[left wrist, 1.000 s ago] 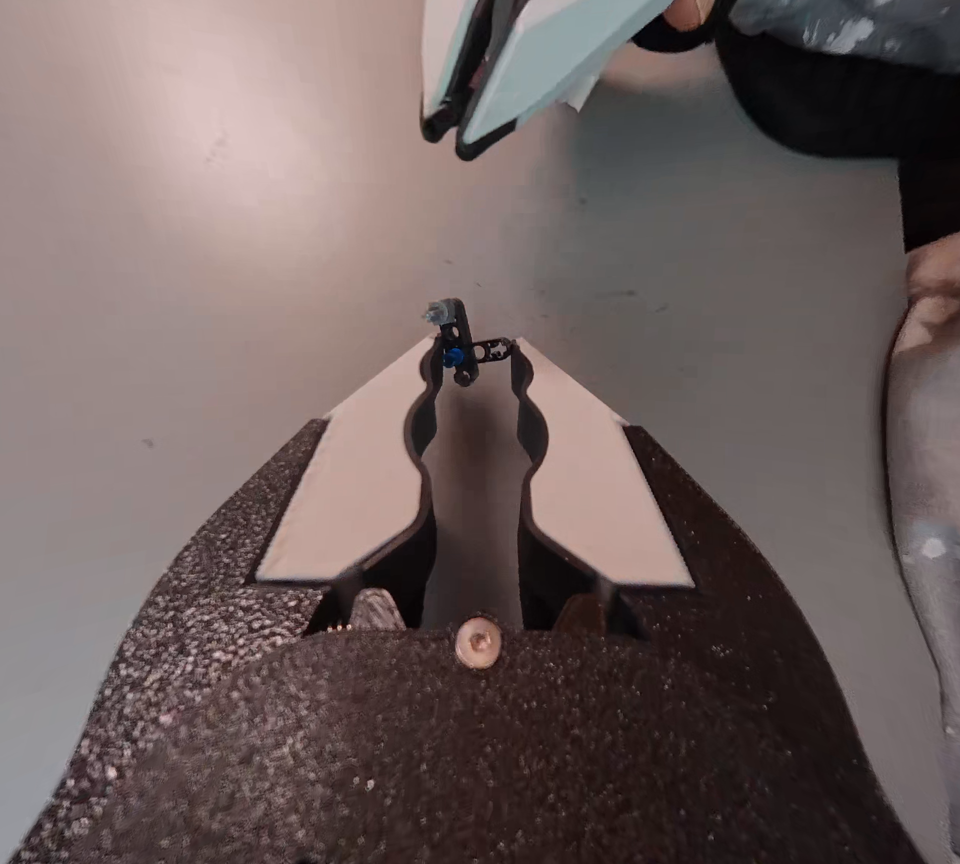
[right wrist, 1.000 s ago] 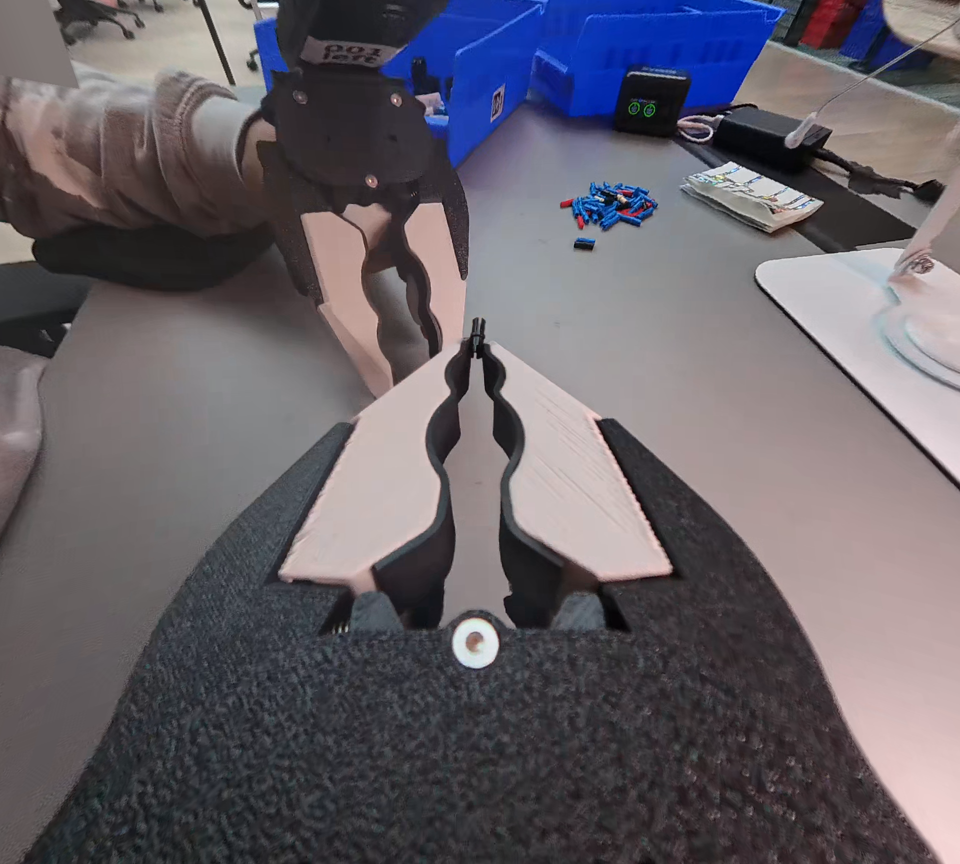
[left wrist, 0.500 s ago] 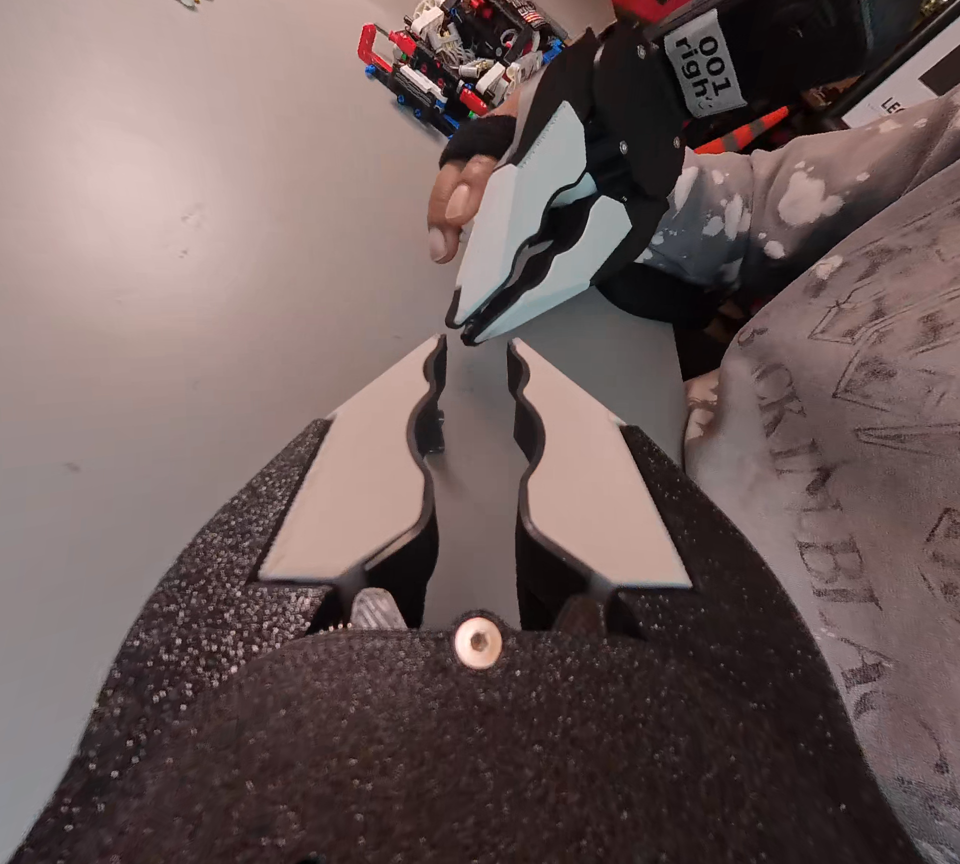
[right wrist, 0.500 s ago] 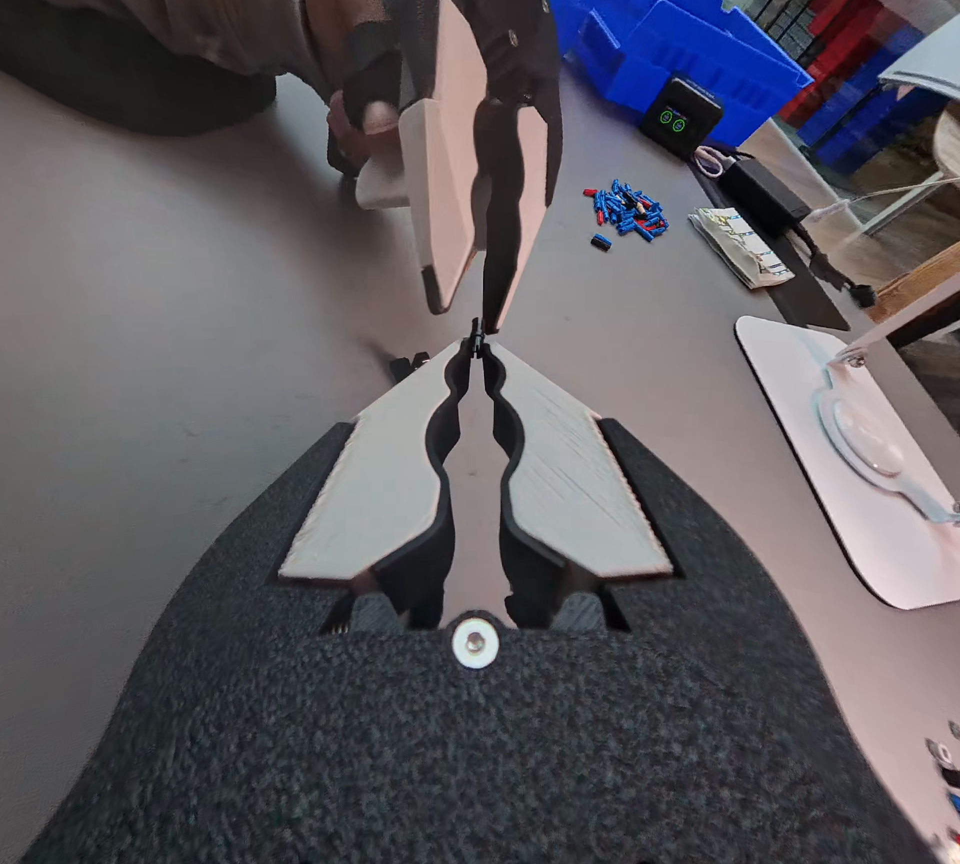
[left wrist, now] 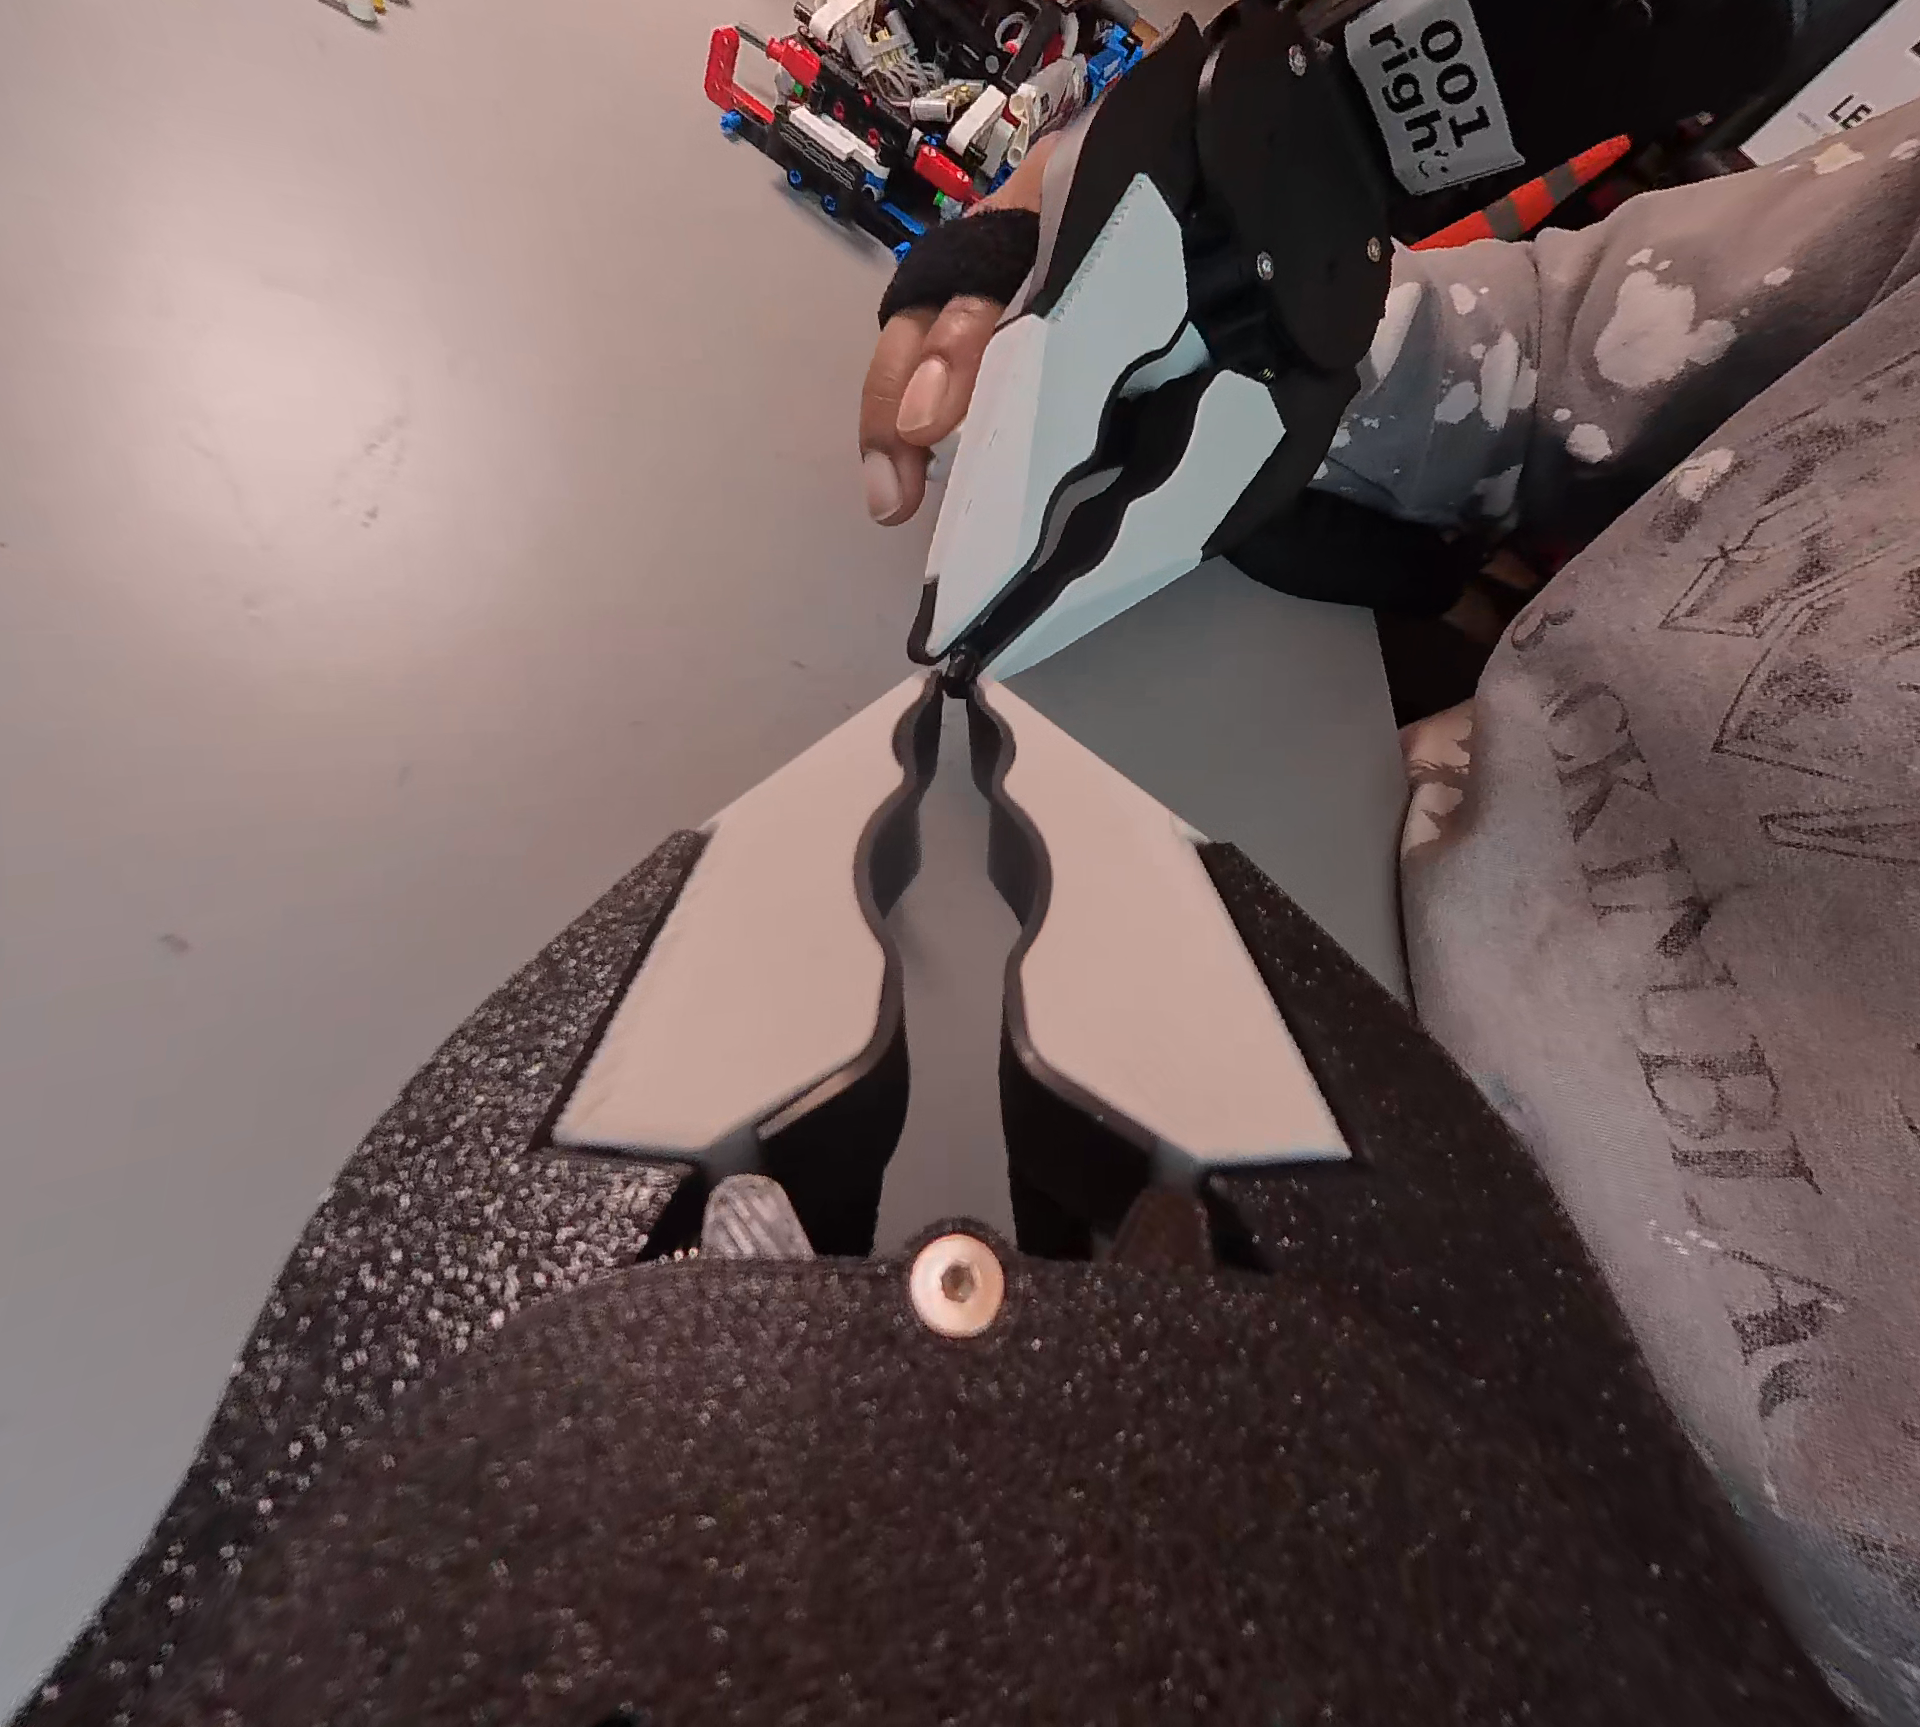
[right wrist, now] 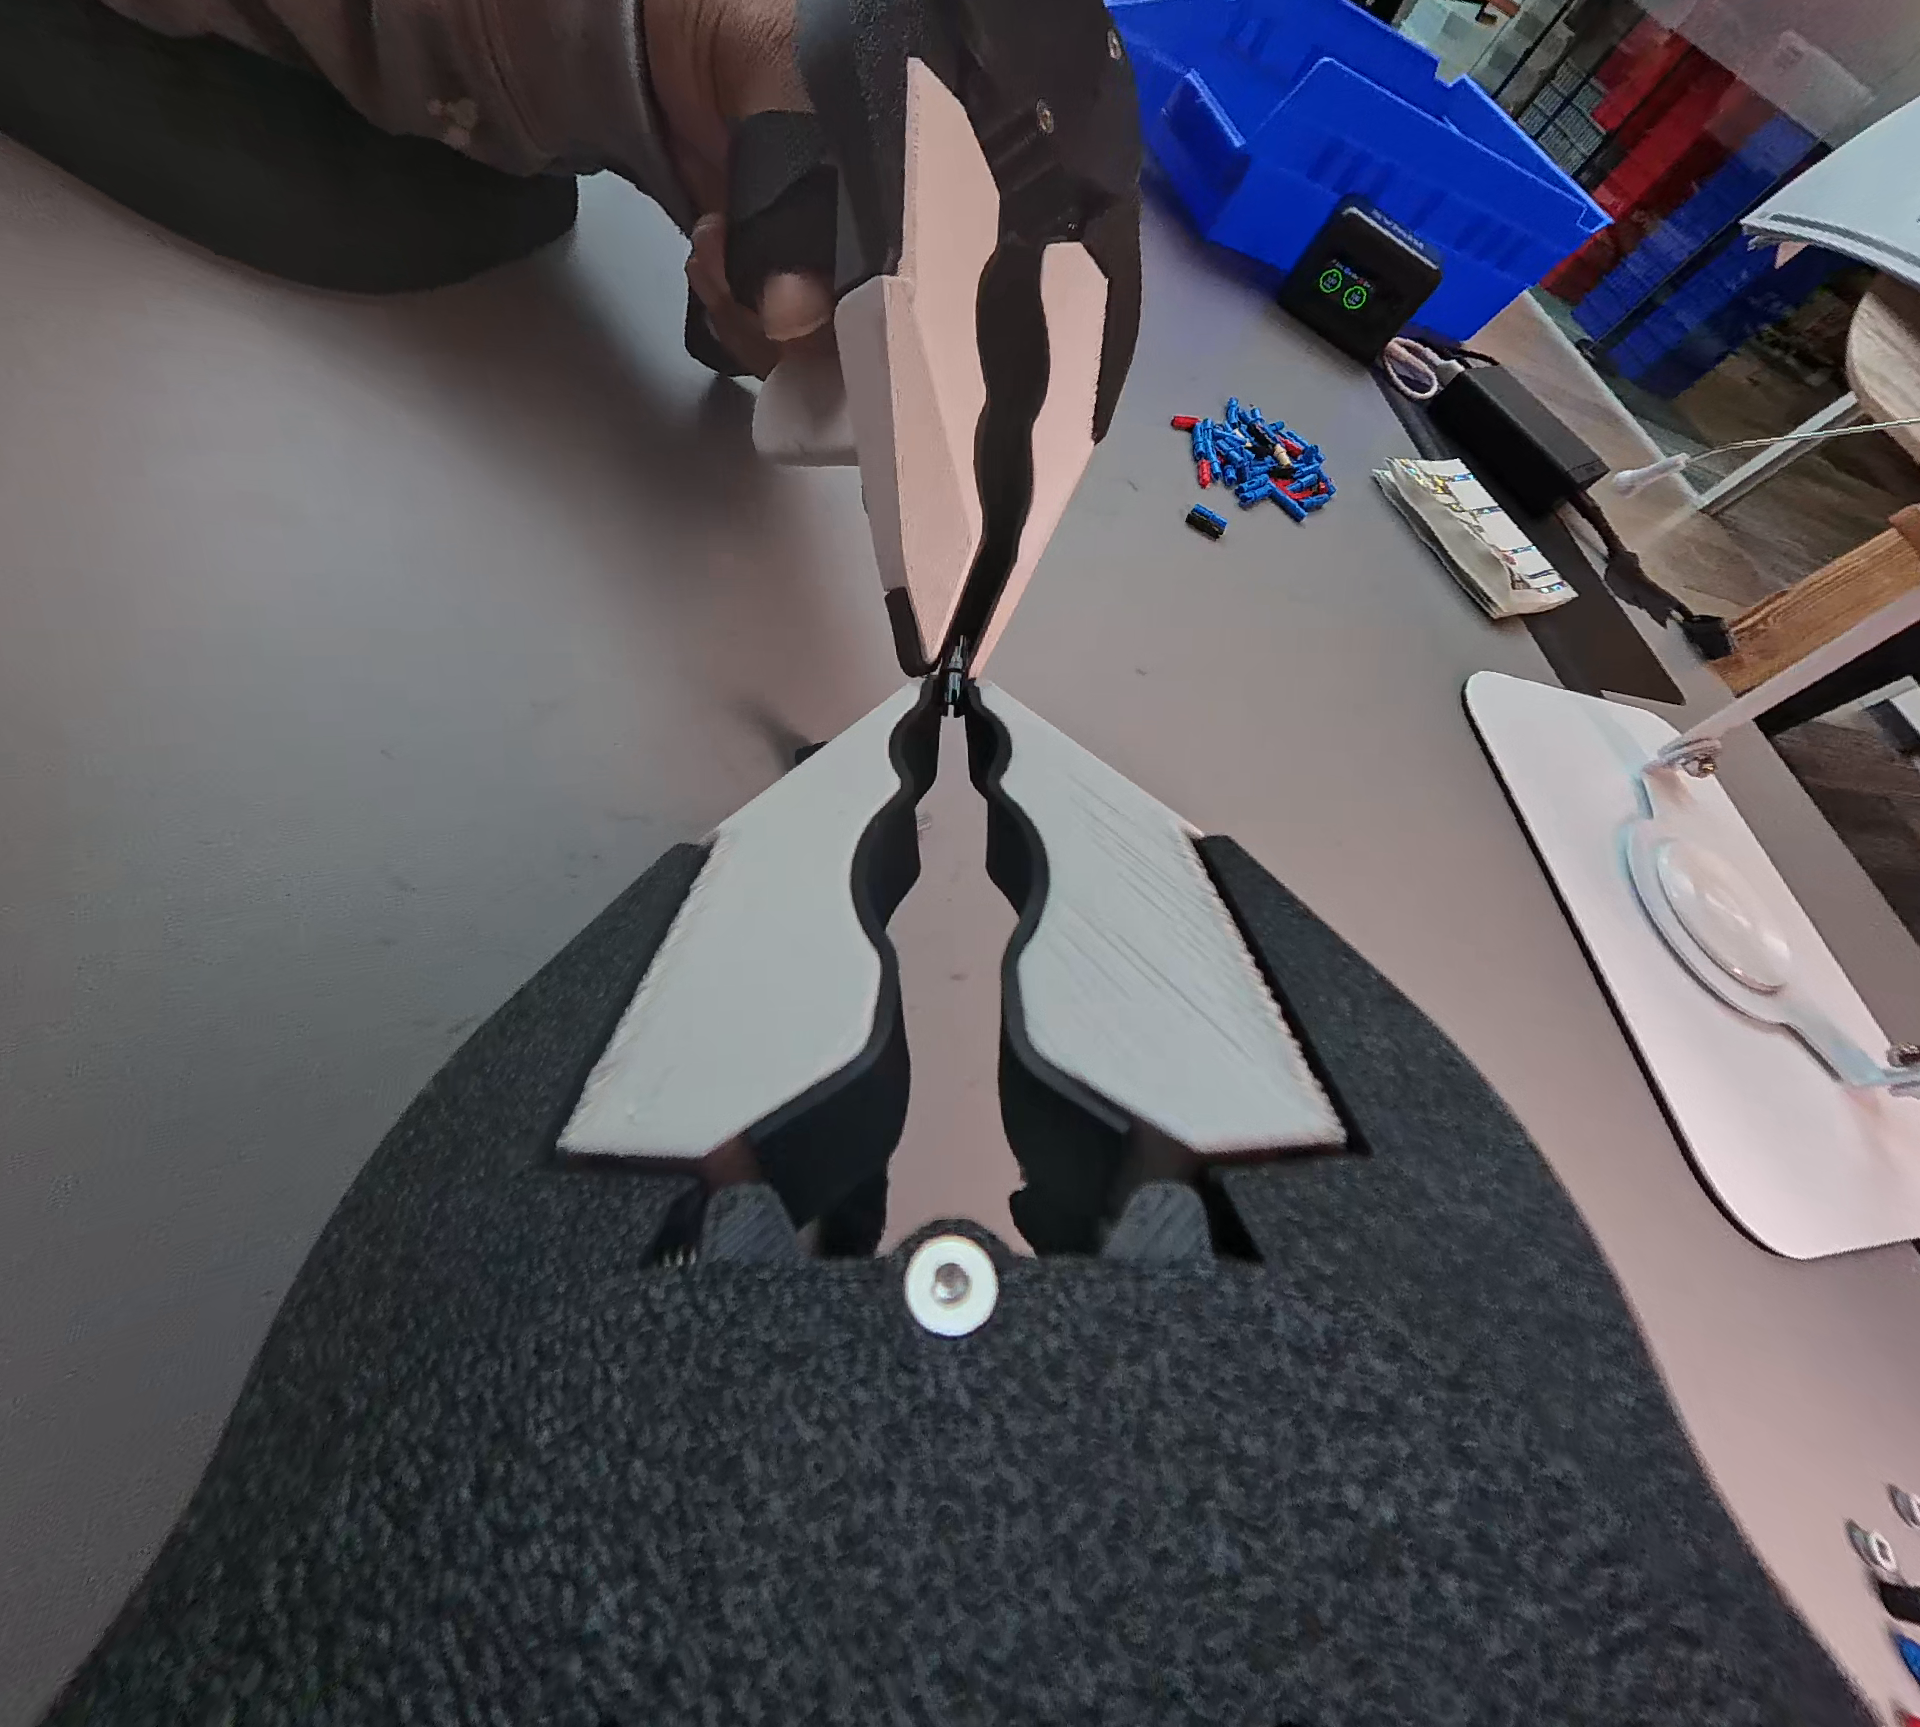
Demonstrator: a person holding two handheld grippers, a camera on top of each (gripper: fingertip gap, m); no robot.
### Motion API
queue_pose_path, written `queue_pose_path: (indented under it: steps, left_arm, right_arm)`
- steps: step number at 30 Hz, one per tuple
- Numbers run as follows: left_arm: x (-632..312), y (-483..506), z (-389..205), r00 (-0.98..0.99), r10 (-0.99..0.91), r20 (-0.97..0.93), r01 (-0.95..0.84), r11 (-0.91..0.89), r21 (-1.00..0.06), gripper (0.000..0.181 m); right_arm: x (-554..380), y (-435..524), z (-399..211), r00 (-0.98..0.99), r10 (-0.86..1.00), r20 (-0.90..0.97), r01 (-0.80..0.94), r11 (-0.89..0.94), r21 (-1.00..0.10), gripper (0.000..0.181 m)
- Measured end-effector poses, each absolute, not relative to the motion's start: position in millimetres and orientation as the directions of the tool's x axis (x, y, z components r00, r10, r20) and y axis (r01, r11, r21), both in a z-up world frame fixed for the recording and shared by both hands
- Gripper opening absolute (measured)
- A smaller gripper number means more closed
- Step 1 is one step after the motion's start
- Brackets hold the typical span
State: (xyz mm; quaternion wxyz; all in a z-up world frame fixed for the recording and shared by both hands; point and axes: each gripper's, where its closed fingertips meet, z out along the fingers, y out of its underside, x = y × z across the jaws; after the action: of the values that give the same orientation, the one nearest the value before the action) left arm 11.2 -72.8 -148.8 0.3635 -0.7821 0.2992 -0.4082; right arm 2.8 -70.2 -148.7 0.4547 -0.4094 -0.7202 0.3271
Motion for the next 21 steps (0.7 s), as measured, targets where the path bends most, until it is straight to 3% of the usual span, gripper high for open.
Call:
queue_pose_path:
  steps: [9,12,17,21]
  left_arm:
    - [9,-70,-144,0.499,-0.784,0.369,-0.185,-0.513,-0.838,0.002]
    - [-8,-61,-145,0.565,-0.760,0.321,-0.192,-0.500,-0.845,0.002]
    - [-102,-15,-171,0.868,-0.491,0.074,-0.235,-0.538,-0.810,0.002]
    - [-170,2,-195,0.961,-0.256,-0.104,-0.247,-0.627,-0.739,0.003]
  right_arm:
    - [1,-67,-146,-0.223,0.893,0.391,0.283,0.444,-0.850,0.005]
    - [4,-60,-157,-0.228,0.905,0.359,0.351,0.420,-0.837,0.013]
    - [8,-61,-174,-0.271,0.921,0.281,0.439,0.378,-0.815,0.021]
    - [7,-62,-186,-0.296,0.916,0.271,0.495,0.390,-0.777,0.021]
